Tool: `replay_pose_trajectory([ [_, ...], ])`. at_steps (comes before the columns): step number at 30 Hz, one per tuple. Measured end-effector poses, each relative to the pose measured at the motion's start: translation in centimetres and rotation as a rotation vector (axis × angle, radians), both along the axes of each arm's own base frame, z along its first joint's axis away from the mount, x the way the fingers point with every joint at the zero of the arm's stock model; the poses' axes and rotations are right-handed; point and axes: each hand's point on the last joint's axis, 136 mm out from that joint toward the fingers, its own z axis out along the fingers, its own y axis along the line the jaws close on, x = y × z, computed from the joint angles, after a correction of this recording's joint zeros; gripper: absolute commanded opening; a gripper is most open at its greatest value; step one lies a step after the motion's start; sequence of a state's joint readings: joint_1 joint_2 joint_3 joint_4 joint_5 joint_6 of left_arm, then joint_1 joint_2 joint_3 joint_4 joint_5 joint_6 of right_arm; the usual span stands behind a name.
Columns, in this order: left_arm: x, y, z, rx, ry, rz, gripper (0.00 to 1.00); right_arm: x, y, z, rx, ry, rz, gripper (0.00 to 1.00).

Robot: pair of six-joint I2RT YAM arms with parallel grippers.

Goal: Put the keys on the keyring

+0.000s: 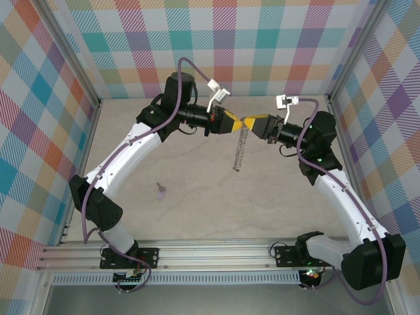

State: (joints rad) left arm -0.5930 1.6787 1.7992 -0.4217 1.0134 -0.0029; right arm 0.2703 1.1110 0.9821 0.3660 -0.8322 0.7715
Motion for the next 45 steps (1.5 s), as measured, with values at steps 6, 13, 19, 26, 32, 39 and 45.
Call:
replay_pose_trajectory([
  [6,-0.1,0.1,0.1,0.006,0.006,0.001,0.00,-0.2,0.2,0.1,0.001,-0.002,0.010,0.17],
  [13,0.0,0.2,0.2,0.005,0.002,0.003,0.00,-0.4,0.4,0.1,0.003,-0.009,0.020,0.17],
  [19,0.1,0.3,0.7,-0.001,-0.011,0.005,0.00,-0.8,0.8,0.0,0.001,-0.009,0.040,0.16],
  [26,0.2,0.3,0.6,0.001,-0.009,0.007,0.00,-0.9,0.8,-0.2,-0.003,-0.012,0.043,0.00],
  [32,1.5,0.5,0.8,-0.004,-0.009,0.063,0.53,-0.4,0.7,-0.8,-0.005,-0.003,0.017,0.00],
  [39,5.2,3.8,1.3,-0.076,0.039,0.265,0.46,-0.4,0.5,-0.6,-0.001,-0.037,0.004,0.00],
  [45,4.6,4.8,2.2,-0.184,0.097,0.313,0.32,-0.8,0.4,0.3,0.034,-0.092,0.003,0.00],
])
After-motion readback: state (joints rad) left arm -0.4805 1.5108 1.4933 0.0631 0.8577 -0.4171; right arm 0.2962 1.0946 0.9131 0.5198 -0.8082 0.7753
